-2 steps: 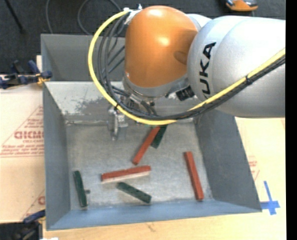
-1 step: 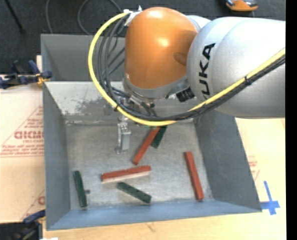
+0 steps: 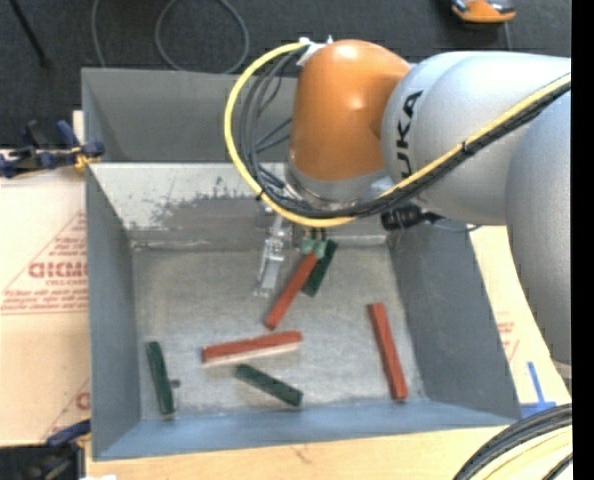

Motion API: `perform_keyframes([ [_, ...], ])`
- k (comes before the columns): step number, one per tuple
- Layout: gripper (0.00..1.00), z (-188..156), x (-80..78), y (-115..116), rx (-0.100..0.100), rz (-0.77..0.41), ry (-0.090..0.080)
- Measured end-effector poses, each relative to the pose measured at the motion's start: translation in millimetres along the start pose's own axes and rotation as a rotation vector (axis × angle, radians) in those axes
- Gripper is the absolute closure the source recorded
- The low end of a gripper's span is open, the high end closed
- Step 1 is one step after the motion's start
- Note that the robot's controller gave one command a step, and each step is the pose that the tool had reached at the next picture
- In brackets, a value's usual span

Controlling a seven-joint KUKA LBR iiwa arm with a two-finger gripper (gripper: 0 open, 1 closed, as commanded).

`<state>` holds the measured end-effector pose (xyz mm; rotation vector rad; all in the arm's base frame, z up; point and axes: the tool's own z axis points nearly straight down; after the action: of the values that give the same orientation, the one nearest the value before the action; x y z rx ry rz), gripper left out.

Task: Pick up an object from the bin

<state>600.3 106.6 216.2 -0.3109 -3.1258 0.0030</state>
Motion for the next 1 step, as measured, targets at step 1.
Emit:
perform_keyframes([
  [1,0.00,148.9,-9.4,-78.1,-0.001,-0.079,0.003],
])
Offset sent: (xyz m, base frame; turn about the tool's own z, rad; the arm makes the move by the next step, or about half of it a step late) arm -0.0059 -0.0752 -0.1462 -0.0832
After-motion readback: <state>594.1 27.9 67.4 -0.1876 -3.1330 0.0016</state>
